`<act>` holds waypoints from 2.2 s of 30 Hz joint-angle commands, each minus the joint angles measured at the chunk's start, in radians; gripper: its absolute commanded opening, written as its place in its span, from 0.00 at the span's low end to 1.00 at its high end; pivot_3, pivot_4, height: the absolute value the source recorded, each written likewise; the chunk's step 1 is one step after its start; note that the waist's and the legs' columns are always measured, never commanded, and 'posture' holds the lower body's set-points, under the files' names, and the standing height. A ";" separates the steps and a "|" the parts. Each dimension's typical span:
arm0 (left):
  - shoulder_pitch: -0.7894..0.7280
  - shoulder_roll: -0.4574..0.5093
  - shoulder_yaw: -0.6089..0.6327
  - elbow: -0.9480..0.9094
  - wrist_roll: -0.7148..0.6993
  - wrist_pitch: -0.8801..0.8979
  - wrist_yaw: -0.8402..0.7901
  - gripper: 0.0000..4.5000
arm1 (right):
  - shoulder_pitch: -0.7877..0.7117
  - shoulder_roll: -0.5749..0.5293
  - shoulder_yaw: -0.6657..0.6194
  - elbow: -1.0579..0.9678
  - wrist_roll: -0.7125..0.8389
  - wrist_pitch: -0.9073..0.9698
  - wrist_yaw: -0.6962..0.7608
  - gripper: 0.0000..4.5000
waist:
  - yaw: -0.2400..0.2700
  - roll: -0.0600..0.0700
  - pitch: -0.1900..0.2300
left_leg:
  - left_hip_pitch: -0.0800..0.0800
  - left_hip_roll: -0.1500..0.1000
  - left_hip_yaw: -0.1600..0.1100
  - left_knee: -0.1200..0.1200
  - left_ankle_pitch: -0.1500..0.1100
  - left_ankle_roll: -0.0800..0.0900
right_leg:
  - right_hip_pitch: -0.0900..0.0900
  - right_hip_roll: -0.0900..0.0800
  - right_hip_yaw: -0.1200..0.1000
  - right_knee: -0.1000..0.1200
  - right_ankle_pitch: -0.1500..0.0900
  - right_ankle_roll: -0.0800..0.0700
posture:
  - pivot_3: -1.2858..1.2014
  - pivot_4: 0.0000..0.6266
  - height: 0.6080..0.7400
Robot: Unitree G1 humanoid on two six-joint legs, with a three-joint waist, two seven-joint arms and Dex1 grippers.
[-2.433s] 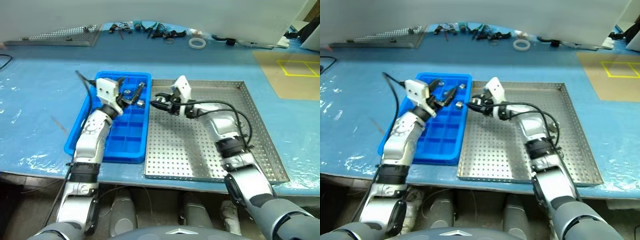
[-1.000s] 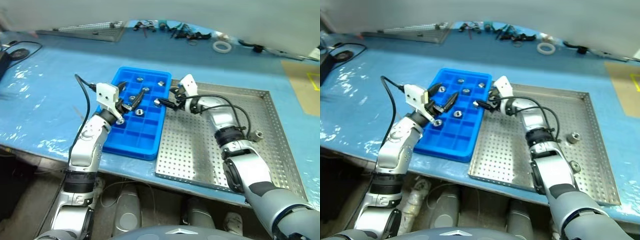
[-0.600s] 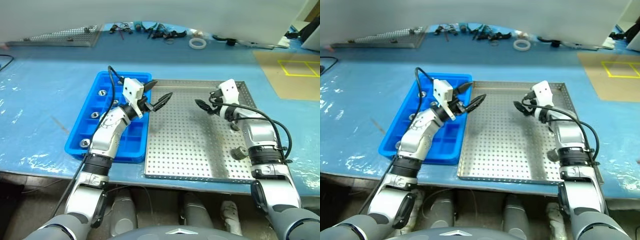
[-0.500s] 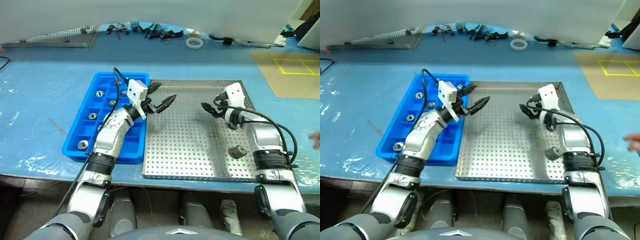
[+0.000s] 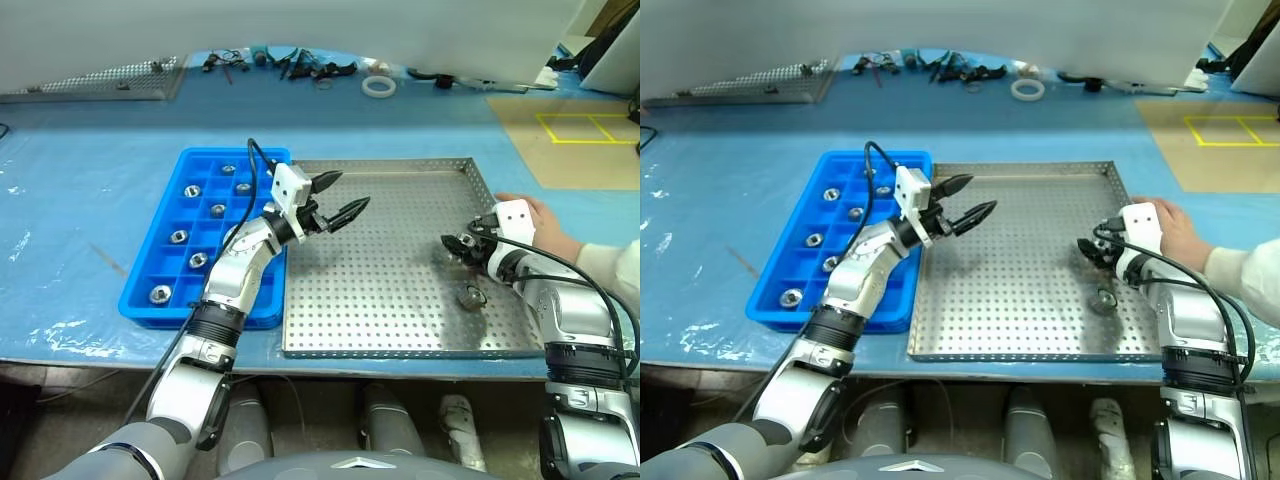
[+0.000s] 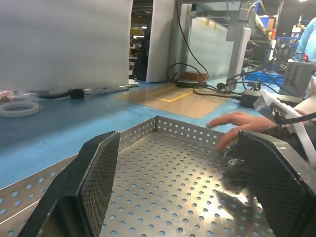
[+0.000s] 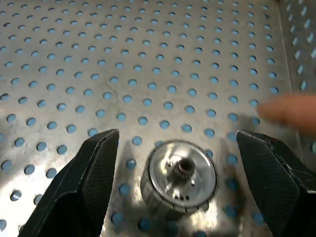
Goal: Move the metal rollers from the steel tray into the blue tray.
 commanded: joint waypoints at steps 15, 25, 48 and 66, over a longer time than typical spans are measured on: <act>0.009 0.034 0.025 -0.049 0.014 -0.021 0.042 0.90 | -0.080 0.024 0.069 0.070 0.024 -0.066 0.021 0.37 | -0.014 0.000 0.000 | 0.003 -0.001 0.008 -0.001 -0.002 0.003 | -0.002 0.000 0.008 -0.001 0.000 0.002 | 0.45 0.24 1.00; 0.022 0.048 0.020 -0.071 0.015 -0.013 0.061 0.90 | -0.114 0.034 0.096 0.094 0.035 -0.090 0.033 0.37 | -0.008 0.000 0.000 | 0.003 -0.001 0.009 -0.001 -0.002 0.004 | -0.002 0.000 0.009 -0.002 0.001 0.000 | 0.46 0.24 1.00; 0.005 0.051 0.027 -0.051 0.015 -0.024 0.062 0.90 | -0.116 0.024 0.119 0.067 0.037 -0.101 0.062 0.81 | -0.008 0.000 0.000 | 0.003 -0.001 0.009 -0.002 -0.003 0.004 | -0.003 0.000 0.009 -0.002 -0.002 0.006 | 0.45 0.24 1.00; 0.028 0.072 0.035 -0.087 0.011 -0.013 0.080 0.90 | -0.133 0.036 0.179 0.081 0.037 -0.141 0.125 0.81 | 0.007 -0.001 0.000 | 0.002 -0.001 0.009 -0.003 -0.003 0.004 | -0.004 0.000 0.009 -0.003 -0.002 0.005 | 0.47 0.24 1.00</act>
